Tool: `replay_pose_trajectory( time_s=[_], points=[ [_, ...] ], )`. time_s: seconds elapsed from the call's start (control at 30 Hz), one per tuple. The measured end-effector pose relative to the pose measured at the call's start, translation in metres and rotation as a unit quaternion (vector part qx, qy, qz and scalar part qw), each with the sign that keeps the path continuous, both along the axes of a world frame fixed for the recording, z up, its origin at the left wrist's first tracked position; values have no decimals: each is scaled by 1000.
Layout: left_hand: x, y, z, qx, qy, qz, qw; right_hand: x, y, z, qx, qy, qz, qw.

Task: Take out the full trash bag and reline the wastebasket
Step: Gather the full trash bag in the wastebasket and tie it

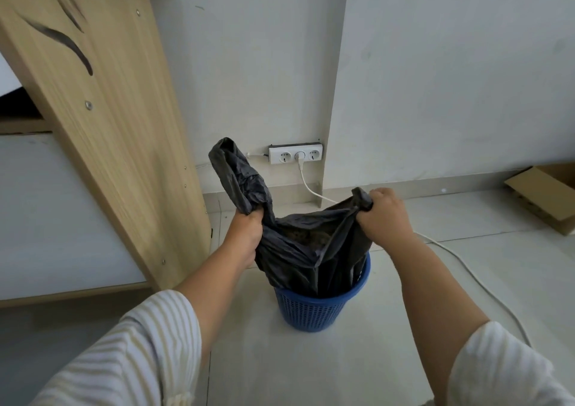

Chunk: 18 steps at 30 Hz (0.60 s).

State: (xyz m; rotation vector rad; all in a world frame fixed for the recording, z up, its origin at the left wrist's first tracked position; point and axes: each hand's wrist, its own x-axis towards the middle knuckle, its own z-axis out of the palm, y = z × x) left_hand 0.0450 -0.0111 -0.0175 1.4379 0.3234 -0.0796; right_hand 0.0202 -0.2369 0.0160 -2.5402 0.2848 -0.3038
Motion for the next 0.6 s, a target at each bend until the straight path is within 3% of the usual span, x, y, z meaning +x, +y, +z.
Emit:
replay_pose_trajectory(
  time_s=[0.07, 0.17, 0.23, 0.27, 0.37, 0.5, 0.6],
  points=[
    [1, 0, 0, 19, 3, -2, 1000, -1, -1, 3, 190, 28, -15, 981],
    [0, -5, 1, 57, 10, -33, 998, -7, 7, 3, 476, 32, -36, 878],
    [-1, -9, 0, 108, 12, -48, 993, -8, 14, -3, 567, 20, -27, 823],
    [-1, -11, 0, 131, 15, -49, 990, -8, 18, -7, 582, 14, -33, 812],
    [-2, -16, 0, 122, 34, -39, 991, -8, 28, -15, 557, 11, -44, 830],
    [1, -17, 3, -36, 74, 6, 997, -12, 36, -18, 607, 31, 35, 793],
    [0, -14, 2, -144, 79, 11, 986, -12, 34, -23, 593, 34, 10, 805]
  ],
)
